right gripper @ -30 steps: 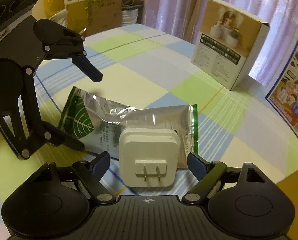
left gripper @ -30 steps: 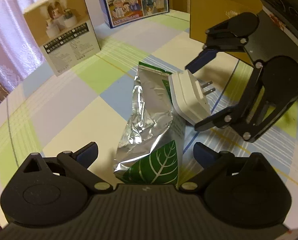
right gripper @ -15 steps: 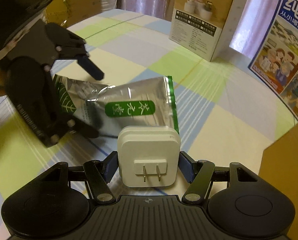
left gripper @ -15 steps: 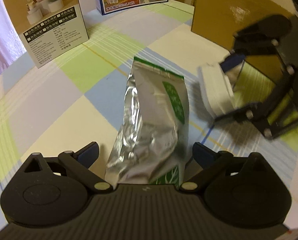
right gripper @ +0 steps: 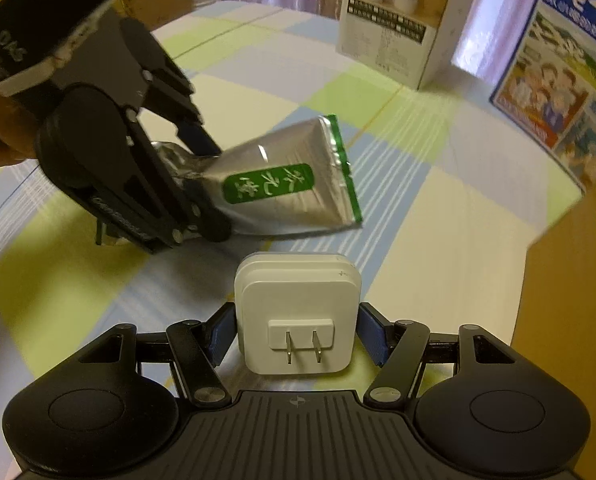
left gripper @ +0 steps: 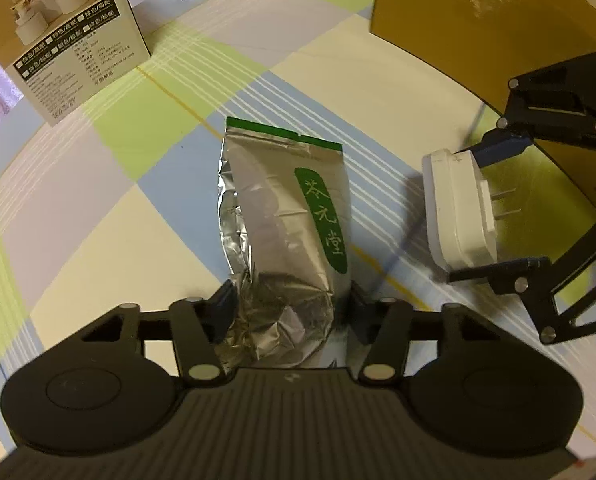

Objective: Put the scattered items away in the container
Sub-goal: 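Grasp the white plug with right tool while left tool grasps silver tea packet, then lift and carry the tea packet and plug toward the cardboard box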

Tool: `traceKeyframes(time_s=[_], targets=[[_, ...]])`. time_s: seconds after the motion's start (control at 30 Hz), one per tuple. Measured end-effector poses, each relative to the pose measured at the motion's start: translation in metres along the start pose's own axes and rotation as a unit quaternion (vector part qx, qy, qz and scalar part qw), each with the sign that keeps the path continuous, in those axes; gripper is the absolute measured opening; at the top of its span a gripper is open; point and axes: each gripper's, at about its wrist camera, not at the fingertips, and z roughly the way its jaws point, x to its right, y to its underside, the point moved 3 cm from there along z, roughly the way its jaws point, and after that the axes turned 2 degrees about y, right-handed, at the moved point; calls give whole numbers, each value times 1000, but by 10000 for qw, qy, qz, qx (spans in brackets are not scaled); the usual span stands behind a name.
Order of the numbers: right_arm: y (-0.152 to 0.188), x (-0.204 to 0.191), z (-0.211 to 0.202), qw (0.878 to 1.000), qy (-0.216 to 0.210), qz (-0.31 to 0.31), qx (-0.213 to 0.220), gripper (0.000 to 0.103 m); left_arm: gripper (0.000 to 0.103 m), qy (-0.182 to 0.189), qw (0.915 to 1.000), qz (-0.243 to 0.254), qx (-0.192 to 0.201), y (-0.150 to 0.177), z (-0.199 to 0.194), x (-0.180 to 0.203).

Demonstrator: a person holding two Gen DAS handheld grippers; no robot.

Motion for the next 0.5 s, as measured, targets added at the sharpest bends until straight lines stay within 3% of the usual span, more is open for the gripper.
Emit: traceKeyframes(time_s=[0.1,0.2,0.33,0.5], targets=[[18,-9,-13,9998,-66,168,-132,62,47,16,9997,-192,-128,17,-6,19],[37,-15,-28,9979,-176,586,-197,62,46,127,9973,-691,-208,40,-14,39],[62,-26,-47,9941,-221,1036,-229,62,46,328,9900,-1363,-175,76,-30,73],[87,-45,-60,9887,-286,1432,-341,62,46,311,9785,-2034,-120,110,-45,107]])
